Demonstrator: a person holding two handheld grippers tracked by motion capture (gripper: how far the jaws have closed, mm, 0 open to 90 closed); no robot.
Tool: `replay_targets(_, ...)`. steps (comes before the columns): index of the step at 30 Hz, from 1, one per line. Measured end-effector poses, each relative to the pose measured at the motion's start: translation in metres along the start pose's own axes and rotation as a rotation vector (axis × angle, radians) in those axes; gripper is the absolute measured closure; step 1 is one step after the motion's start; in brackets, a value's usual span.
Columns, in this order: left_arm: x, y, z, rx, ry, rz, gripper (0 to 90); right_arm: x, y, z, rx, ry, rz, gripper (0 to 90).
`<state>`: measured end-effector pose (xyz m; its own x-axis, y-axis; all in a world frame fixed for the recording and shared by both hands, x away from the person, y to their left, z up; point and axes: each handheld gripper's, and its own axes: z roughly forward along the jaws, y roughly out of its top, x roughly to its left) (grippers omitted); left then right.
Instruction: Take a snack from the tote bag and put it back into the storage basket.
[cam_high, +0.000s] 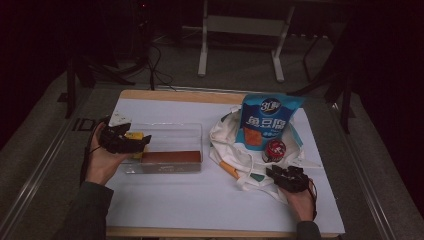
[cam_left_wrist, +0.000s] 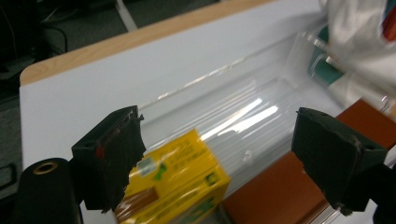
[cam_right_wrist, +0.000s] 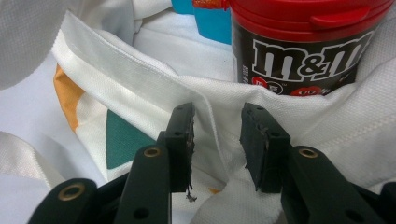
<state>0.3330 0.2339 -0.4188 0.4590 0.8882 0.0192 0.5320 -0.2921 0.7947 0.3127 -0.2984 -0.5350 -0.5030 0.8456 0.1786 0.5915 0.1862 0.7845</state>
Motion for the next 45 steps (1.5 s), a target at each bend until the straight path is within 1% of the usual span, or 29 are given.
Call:
replay_targets(1,-0.001,0.001,0.000,-0.008,-0.013,0.000,19.4,0.000,0.000,0.000,0.001,0.002,0.002,64.6)
replay_targets(3,-0.004,0.002,0.001,-0.015,-0.011,-0.001,21.1,-0.001,0.001,0.000,0.004,0.006,0.002,64.6)
replay_targets(4,-0.004,0.002,0.001,-0.018,-0.024,-0.007,23.2,-0.001,0.001,0.000,0.004,0.010,0.002,64.6)
replay_targets(5,-0.004,0.002,0.000,-0.031,-0.036,-0.020,27.0,-0.003,0.001,-0.001,0.000,0.020,0.012,64.5)
replay_targets(6,-0.004,0.002,0.000,-0.031,-0.036,-0.020,30.1,-0.003,0.001,-0.001,0.000,0.020,0.012,64.5)
replay_targets(7,-0.003,0.003,-0.003,-0.061,-0.058,-0.042,33.0,-0.005,0.002,-0.003,-0.005,0.045,0.033,64.8)
replay_targets(8,-0.002,0.003,-0.004,-0.072,-0.065,-0.047,35.4,-0.006,0.003,-0.005,-0.007,0.051,0.041,65.3)
replay_targets(9,-0.003,0.003,-0.004,-0.080,-0.069,-0.047,37.6,-0.006,0.004,-0.006,-0.010,0.051,0.038,65.7)
replay_targets(11,-0.004,0.003,-0.004,-0.082,-0.083,-0.042,39.9,-0.006,0.006,-0.008,-0.006,0.050,0.031,66.2)
replay_targets(12,-0.004,0.003,-0.004,-0.082,-0.083,-0.042,41.5,-0.006,0.006,-0.008,-0.006,0.050,0.031,66.2)
replay_targets(13,-0.004,0.003,-0.004,-0.082,-0.083,-0.042,41.5,-0.005,0.008,-0.010,0.001,0.048,0.022,66.2)
replay_targets(14,-0.006,0.004,-0.004,-0.079,-0.102,-0.030,43.8,-0.003,0.011,-0.013,0.010,0.043,-0.001,67.1)
replay_targets(16,-0.008,0.003,-0.004,-0.080,-0.115,-0.022,46.0,-0.001,0.014,-0.016,0.017,0.040,-0.013,67.6)
replay_targets(19,-0.008,0.003,-0.003,-0.080,-0.119,-0.020,47.5,-0.001,0.018,-0.020,0.017,0.042,-0.024,67.8)
replay_targets(20,-0.011,0.003,-0.002,-0.076,-0.131,-0.010,47.5,-0.001,0.018,-0.020,0.017,0.042,-0.024,67.8)
replay_targets(21,-0.012,0.003,-0.001,-0.072,-0.136,-0.007,48.5,-0.001,0.026,-0.027,0.012,0.044,-0.038,68.2)
replay_targets(22,-0.013,0.003,0.000,-0.066,-0.146,-0.003,48.8,-0.002,0.029,-0.030,0.006,0.052,-0.037,68.2)
replay_targets(23,-0.015,0.002,0.001,-0.070,-0.162,-0.012,49.2,-0.003,0.033,-0.032,0.003,0.055,-0.040,68.3)
replay_targets(24,-0.016,0.002,0.002,-0.068,-0.169,-0.011,50.1,-0.003,0.037,-0.034,0.004,0.054,-0.044,68.3)
replay_targets(25,-0.018,0.001,0.003,-0.068,-0.170,-0.010,50.4,-0.003,0.040,-0.036,0.008,0.053,-0.049,68.3)
replay_targets(28,-0.023,0.001,0.006,-0.062,-0.178,0.011,50.9,-0.005,0.051,-0.040,0.020,0.045,-0.078,69.0)
replay_targets(30,-0.027,0.000,0.007,-0.062,-0.183,0.026,51.2,-0.006,0.058,-0.041,0.035,0.038,-0.092,69.6)
replay_targets(33,-0.033,-0.002,0.007,-0.062,-0.193,0.045,54.0,-0.010,0.066,-0.041,0.048,0.027,-0.106,69.9)
replay_targets(36,-0.037,-0.006,0.008,-0.058,-0.216,0.056,56.5,-0.013,0.073,-0.040,0.063,0.010,-0.115,69.8)
replay_targets(38,-0.039,-0.008,0.009,-0.051,-0.244,0.053,57.8,-0.015,0.077,-0.040,0.069,0.005,-0.121,69.9)
replay_targets(39,-0.041,-0.009,0.009,-0.052,-0.250,0.052,58.3,-0.015,0.079,-0.040,0.073,0.001,-0.121,69.8)
replay_targets(41,-0.043,-0.011,0.008,-0.059,-0.271,0.049,58.5,-0.017,0.084,-0.042,0.067,-0.004,-0.118,69.8)
replay_targets(45,-0.052,-0.016,0.007,-0.062,-0.275,0.073,58.5,-0.021,0.092,-0.044,0.063,-0.023,-0.125,68.4)
